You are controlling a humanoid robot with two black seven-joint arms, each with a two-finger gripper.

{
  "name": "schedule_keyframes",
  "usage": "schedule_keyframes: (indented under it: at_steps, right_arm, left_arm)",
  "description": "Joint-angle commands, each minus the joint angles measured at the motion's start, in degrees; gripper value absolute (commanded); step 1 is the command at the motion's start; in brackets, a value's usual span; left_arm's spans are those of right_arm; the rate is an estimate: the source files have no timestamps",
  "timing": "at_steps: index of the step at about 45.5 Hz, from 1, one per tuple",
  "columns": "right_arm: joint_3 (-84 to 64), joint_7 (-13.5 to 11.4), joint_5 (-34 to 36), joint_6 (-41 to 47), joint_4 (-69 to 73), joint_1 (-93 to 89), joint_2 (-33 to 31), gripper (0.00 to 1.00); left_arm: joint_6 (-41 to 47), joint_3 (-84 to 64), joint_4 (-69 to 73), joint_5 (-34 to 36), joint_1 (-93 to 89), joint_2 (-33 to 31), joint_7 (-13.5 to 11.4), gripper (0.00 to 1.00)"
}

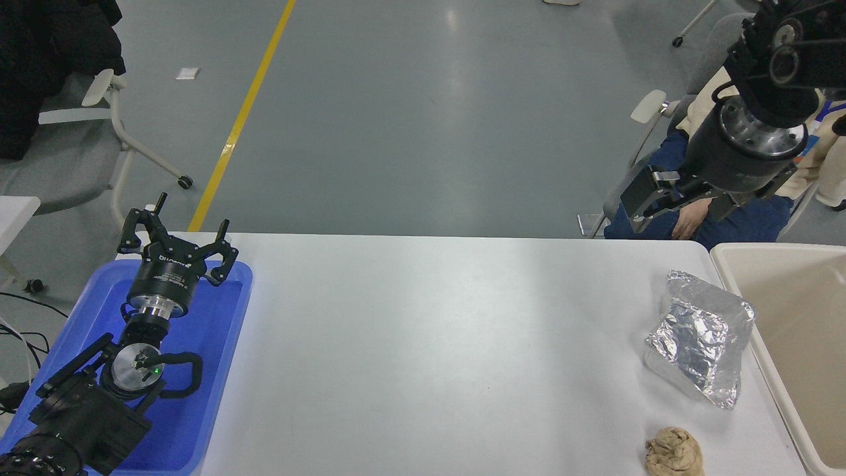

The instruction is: Pick up foil plate and place in dustbin

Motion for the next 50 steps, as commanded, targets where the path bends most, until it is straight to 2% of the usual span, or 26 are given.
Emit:
schedule_keyframes:
  at_steps: [1, 7, 44, 50]
  right_arm:
    - [-0.03, 0.00, 0.01, 0.00, 0.00, 0.01, -0.03, 1.00]
    - [-0.03, 0.00, 0.01, 0.00, 0.00, 0.01, -0.03, 1.00]
    - [-0.03, 0.00, 0.01, 0.00, -0.09, -0.78, 0.05, 1.00]
    - [-3.62, 0.00, 0.01, 0.00, 0.00, -0.95, -0.12, 1.00]
  left_arm:
    - [-0.04, -0.35, 0.00, 0.00, -0.03, -0.07, -0.09, 1.00]
    - [-0.04, -0.26, 0.00, -0.08, -0.03, -0.07, -1.32, 1.00]
    - [-0.13, -0.26, 0.00, -0.08, 0.06, -0.07, -1.41, 1.00]
    - [-0.13, -0.26, 0.00, -0.08, 0.06, -0.07, -1.41, 1.00]
